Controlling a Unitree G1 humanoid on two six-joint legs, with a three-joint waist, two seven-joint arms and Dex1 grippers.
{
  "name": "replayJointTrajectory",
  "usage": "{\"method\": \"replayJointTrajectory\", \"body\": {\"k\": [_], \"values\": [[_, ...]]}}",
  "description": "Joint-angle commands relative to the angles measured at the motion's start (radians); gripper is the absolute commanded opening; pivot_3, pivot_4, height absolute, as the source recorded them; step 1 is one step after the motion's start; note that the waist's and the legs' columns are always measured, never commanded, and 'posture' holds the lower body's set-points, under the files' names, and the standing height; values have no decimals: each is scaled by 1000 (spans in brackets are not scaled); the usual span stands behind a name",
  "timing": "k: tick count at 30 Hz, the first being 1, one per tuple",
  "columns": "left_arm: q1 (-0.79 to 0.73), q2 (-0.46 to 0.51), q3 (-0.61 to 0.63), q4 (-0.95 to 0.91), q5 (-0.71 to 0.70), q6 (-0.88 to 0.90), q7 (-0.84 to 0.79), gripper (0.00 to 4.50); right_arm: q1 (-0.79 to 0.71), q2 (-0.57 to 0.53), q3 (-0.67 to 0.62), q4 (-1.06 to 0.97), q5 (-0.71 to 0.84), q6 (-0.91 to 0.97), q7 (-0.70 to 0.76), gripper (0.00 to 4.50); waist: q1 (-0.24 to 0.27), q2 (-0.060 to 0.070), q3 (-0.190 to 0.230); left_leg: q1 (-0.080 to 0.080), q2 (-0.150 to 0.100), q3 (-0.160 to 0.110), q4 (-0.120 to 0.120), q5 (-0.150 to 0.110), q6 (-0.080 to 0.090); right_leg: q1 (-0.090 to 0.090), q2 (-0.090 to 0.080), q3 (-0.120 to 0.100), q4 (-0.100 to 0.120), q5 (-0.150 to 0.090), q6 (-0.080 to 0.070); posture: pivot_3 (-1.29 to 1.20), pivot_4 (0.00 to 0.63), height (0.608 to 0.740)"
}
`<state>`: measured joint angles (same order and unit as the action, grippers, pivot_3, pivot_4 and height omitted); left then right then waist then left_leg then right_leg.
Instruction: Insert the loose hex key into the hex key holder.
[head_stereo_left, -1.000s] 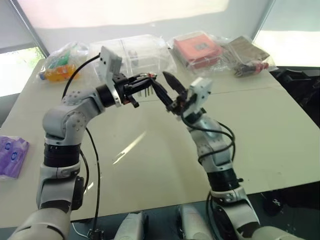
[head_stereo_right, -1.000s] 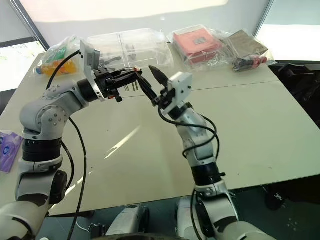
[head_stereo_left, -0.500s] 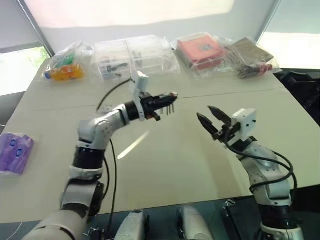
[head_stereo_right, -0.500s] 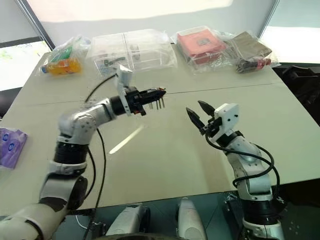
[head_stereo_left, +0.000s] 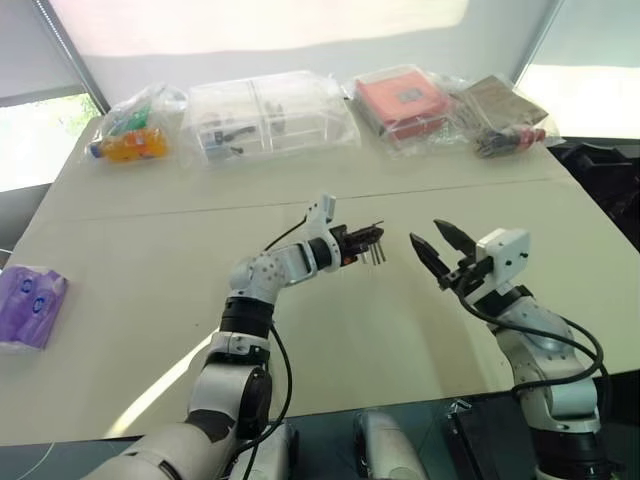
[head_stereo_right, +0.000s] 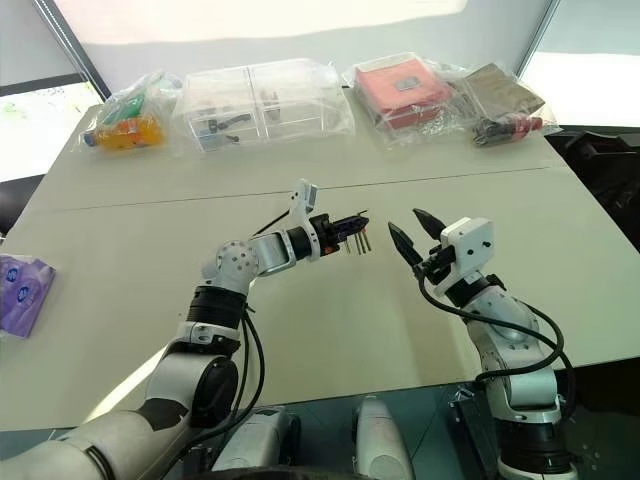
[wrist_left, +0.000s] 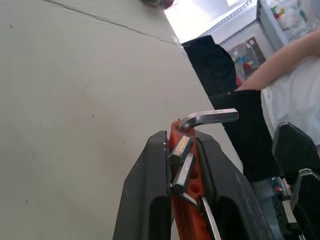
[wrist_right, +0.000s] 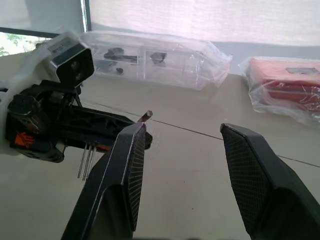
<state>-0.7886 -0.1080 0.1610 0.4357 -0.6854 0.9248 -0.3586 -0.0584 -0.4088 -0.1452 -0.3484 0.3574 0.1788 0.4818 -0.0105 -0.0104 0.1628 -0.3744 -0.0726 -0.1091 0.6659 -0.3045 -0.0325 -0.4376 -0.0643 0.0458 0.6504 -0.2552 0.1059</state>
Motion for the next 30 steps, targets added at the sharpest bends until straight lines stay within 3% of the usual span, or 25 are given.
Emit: {"method": "replayJointTrajectory", "body": {"k": [1, 13, 15, 17, 22, 26, 30], "values": [[-10, -27, 59, 17, -39, 59, 65, 98, 0, 5, -6, -48, -7, -18, -13, 2426, 0, 0, 0, 0, 0, 0, 0, 0, 0, 0, 0, 0, 0, 0, 0, 0, 150, 740], [47, -20, 62, 38, 14, 126, 120, 98, -14, 11, 26, -32, -37, -30, -17, 2426, 1, 0, 0, 1, 0, 0, 0, 0, 0, 2, 0, 0, 0, 0, 0, 0, 150, 740], [49, -12, 58, 33, 22, 125, 124, 1114, -18, 10, 30, -29, -39, -31, -15, 2490, 0, 0, 0, 2, 0, 0, 0, 0, 0, 2, 0, 0, 0, 0, 0, 0, 150, 740], [52, 13, 46, 15, 38, 121, 122, 1849, -22, 8, 31, -22, -42, -35, -10, 2490, 0, 0, -1, 2, 0, 0, 0, 0, 0, 2, 0, 0, 0, 0, 0, 0, 150, 740], [48, 65, 42, -20, 54, 115, 123, 4387, -28, 1, 31, -11, -46, -39, 0, 2490, -4, 0, -2, 7, 0, 0, 0, 0, 0, 7, 0, 0, -1, 0, 0, 0, 150, 740], [53, 144, -73, -76, 119, 53, 46, 4455, -35, -10, 30, -2, -47, -42, 13, 2490, -8, 0, -2, 15, 1, 1, -3, -2, 3, 13, 2, 1, -1, 0, 0, 0, 150, 740], [62, 285, -246, -197, 223, -77, -122, 4455, -67, -48, 19, 30, -37, -33, 56, 2490, -6, 0, -1, 15, 1, 1, -4, 0, 0, 13, 1, 1, -1, 0, 0, 0, 150, 740]]}}
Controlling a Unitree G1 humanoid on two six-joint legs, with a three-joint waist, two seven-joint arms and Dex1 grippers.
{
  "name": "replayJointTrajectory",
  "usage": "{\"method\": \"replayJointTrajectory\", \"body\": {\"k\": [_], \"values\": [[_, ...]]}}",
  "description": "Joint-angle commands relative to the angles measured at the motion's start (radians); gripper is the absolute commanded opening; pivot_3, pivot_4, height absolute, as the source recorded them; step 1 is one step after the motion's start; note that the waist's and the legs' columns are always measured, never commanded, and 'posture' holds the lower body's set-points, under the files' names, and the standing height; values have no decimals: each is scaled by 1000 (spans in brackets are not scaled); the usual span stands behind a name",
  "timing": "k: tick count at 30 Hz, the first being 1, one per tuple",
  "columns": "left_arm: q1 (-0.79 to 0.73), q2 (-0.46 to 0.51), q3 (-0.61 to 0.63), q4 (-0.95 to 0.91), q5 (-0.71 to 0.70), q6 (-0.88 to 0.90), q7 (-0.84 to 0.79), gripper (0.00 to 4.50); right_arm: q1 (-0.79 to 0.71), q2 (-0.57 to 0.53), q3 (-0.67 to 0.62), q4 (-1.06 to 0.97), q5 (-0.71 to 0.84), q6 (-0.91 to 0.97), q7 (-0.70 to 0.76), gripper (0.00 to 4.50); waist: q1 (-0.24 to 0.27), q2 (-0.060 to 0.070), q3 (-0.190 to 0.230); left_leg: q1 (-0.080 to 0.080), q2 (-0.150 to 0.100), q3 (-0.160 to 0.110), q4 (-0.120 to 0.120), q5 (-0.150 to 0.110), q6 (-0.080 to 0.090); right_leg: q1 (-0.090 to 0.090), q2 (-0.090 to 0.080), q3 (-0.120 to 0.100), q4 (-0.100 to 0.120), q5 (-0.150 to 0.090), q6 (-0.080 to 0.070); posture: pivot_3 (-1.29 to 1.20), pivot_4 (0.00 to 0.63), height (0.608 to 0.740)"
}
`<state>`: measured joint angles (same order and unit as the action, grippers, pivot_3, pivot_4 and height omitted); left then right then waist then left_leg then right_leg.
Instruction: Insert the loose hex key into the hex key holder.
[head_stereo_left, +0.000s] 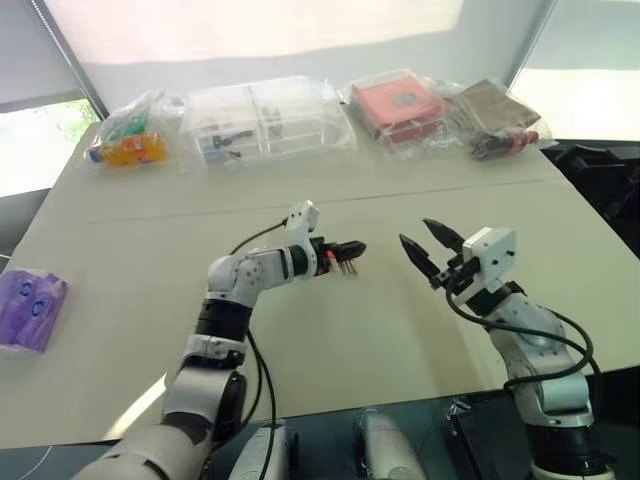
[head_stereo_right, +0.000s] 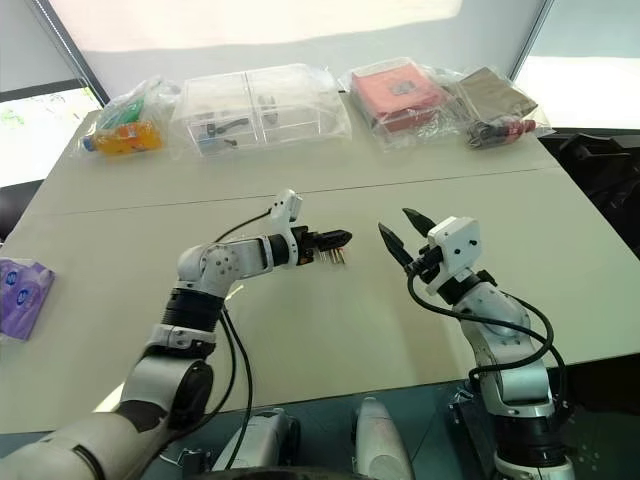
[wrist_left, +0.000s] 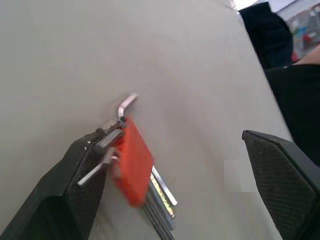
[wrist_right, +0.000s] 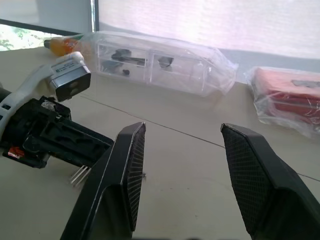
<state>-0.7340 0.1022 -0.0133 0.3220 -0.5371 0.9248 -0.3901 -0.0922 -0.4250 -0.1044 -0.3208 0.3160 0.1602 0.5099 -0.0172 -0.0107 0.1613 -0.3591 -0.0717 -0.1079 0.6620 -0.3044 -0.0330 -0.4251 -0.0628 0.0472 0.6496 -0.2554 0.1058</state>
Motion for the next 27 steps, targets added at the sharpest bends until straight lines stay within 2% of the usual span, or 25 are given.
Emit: {"method": "replayJointTrajectory", "body": {"k": [1, 5, 10, 21, 27], "values": [[8, 93, -87, -97, 83, -86, -112, 4455, -40, -37, -24, 9, 6, -13, 34, 2490, 4, 0, 0, 0, 0, 0, 0, 0, 0, 0, 0, 0, 0, 0, 0, 0, 150, 740], [26, 218, -209, -165, 179, -165, -238, 4455, -75, -73, -26, 48, 7, -22, 76, 2490, 13, 0, 0, -2, -1, -1, 0, 0, 0, 0, -1, 0, -2, 0, 0, 0, 150, 740], [58, 365, -237, -295, 203, -242, -403, 4455, -116, -156, -18, 69, 22, 6, 184, 2490, 6, 0, 0, -6, -1, -1, 1, 0, 1, -3, -2, 0, -3, 0, 0, 0, 150, 740], [124, 607, -60, -533, 91, -237, -587, 4455, -236, -438, 42, 102, 7, 62, 493, 2490, 5, 0, 1, -12, 0, -2, 3, -3, 6, -7, -2, -1, -3, 0, 0, 0, 150, 740], [226, 732, -3, -638, 75, -228, -625, 4455, -274, -521, 84, 128, -51, 29, 579, 2490, 6, 0, 1, -13, 0, -2, 4, -4, 7, -8, -2, -1, -3, 0, 0, 0, 150, 740]]}}
